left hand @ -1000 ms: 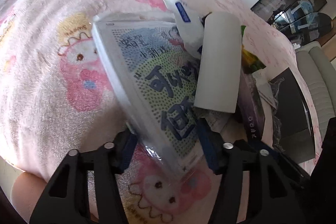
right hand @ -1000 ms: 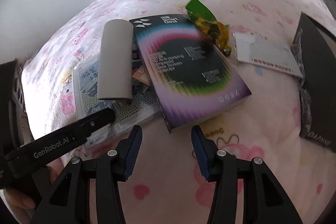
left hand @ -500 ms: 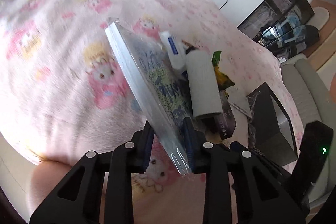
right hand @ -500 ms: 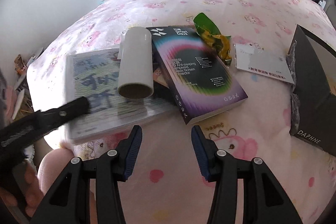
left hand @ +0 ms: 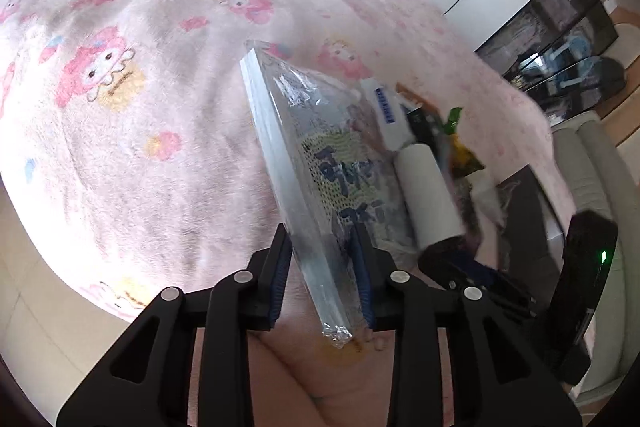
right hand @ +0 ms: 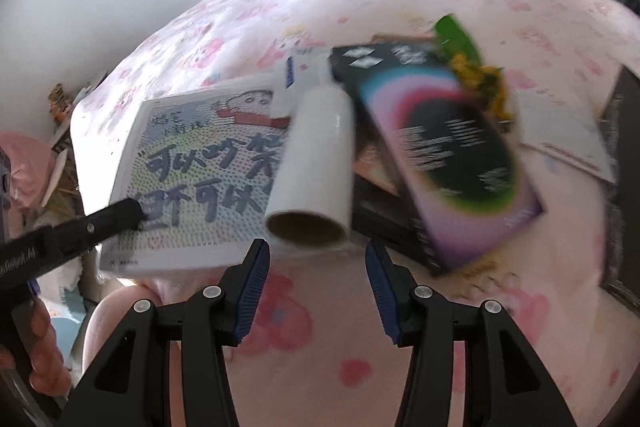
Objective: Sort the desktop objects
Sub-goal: 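Lift the bead-art kit with the left gripper, sliding it from under the roller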
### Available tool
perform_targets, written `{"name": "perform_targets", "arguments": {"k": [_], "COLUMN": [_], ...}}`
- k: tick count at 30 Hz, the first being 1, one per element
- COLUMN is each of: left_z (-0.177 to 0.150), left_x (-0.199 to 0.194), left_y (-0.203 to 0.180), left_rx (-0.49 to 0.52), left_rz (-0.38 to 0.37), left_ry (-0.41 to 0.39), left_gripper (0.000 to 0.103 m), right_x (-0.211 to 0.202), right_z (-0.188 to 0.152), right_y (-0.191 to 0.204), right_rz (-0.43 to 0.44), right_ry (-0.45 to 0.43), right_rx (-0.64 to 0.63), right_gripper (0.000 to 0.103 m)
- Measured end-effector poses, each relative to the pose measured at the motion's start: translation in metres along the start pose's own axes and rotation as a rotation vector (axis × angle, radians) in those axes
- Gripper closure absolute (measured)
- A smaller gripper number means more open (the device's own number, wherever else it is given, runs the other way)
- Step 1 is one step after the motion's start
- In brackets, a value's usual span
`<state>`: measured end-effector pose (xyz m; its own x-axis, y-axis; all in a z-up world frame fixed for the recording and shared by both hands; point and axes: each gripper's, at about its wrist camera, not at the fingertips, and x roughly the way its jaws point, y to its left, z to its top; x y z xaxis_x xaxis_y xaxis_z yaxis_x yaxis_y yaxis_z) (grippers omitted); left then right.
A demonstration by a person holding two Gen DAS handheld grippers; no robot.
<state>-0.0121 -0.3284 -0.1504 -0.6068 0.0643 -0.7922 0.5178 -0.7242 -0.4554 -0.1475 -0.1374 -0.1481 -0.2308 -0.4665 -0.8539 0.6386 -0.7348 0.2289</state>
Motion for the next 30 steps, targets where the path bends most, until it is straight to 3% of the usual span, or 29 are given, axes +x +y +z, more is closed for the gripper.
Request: {"name": "perform_targets", "arguments": {"k": [2,10,15,18,21,25,30], "left_z": [-0.001,-0.003,-0.002,-0.002,-0.007,-0.016,-0.018], "left_x": [0.007,0.016,0.011,0.015,0.022,0.032,0.038], "left_y": [0.005,0.010,0.006,0.004,-0.001,-0.008,-0.008], "left_rx": [-0.001,-0.002,0.021,0.025,0.030,0.022,-0.012], "left_rz": [0.027,0.020,0.024,-0.003,-0.021,-0.011,-0.019], "left_ry": [0.019,0.023,-0.003,0.022,0.057,0.098,0.098], "left_gripper": [0.070,0.069,0.069,0.069,0.069,0.063,0.059], "right_x": [0.012,0.031,0.024,0.013,-0.006,0.004,0.033], "right_z": [0.006,0.027,0.028,0.023,0.014,0.006,0.021], "right_y": [-0.001,-0.028,-0.044,-0.048,-0.038,-0.018,-0.029], "right_rz": [0.003,-0.029,-0.108,-0.152,-0.095,0.062,0.113], "right_ry": [0.010,-0.007,-0.031,-0.017,-0.025,0.065,0.052], "right_rx": [0.006,0.075,0.124,0.152,0.120,0.070,0.187], "right_gripper": [0.056,0.056,0.056,0.056,0.056,0.056,0.054]}}
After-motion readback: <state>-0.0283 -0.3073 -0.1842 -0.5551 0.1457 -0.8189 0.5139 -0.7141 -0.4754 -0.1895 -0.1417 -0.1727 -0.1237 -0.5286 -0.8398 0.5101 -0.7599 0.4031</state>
